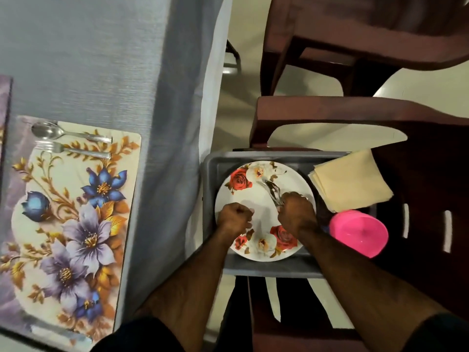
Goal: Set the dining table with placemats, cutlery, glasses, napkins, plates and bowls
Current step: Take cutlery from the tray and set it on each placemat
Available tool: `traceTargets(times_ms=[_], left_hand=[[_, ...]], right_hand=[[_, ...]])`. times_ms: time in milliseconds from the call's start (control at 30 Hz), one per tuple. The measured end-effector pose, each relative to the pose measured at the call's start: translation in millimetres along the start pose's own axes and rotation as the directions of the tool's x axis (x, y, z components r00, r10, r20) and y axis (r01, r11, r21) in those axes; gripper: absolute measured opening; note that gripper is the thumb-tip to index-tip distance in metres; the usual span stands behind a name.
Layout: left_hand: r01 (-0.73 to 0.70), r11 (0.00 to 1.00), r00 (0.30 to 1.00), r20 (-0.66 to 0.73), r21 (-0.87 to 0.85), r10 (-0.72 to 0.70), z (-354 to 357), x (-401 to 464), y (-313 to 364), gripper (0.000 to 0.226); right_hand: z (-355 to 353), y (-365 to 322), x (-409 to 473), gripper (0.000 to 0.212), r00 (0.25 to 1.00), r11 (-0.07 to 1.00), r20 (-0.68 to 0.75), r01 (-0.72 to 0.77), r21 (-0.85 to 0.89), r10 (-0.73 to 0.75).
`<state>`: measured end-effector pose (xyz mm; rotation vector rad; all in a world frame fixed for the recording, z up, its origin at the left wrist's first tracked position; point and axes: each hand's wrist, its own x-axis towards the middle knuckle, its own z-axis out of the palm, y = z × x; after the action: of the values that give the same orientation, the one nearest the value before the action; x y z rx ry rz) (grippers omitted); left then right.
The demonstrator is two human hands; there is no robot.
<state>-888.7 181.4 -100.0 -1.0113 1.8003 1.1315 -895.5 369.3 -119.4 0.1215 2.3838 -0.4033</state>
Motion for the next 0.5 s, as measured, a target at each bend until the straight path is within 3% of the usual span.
traceTargets(times_ms=[100, 167, 267, 367, 433, 500], left_hand=[[0.006, 0.999, 0.999, 0.042, -0.035, -0.005, 8.1, -5.4, 1.1, 0.009], [0.006, 1.0, 0.999, 0.047, -0.013, -0.006, 12.2, -7.1, 0.3, 0.005], [-0.11, 0.96, 0.994, 0.012, 0.257, 0.11, 21.0, -5.9, -1.9, 0.018], [-0.271, 0.699, 0.947, 0.053, 0.662, 0.317, 38.4, -5.3, 1.2, 0.035], [-0.336, 0.526, 0.893, 0.087, 0.781, 0.441, 54.2, 1.2, 2.3, 0.041], [-0.343, 0.444, 0.857, 0.083, 0.828, 0.508, 65.3, 7.8, 2.5, 0.039]], right_hand=[[5.1, 8.0, -7.6, 0.023, 0.996, 0.988, 0.042, -0.083, 0.129, 0.078], [4.6, 12.9, -13.3, 0.004, 0.986, 0.952, 0.061, -0.164, 0.257, 0.153], [14.1, 21.1, -17.6, 0.032, 0.964, 0.842, 0.021, -0.241, 0.482, 0.264], [15.5, 25.4, -24.7, 0.025, 0.944, 0.782, -0.016, -0.262, 0.566, 0.329], [17.5, 27.6, -27.5, 0.023, 0.935, 0.785, -0.034, -0.275, 0.555, 0.353], [19.6, 30.0, -28.4, 0.019, 0.929, 0.758, -0.028, -0.283, 0.588, 0.369]])
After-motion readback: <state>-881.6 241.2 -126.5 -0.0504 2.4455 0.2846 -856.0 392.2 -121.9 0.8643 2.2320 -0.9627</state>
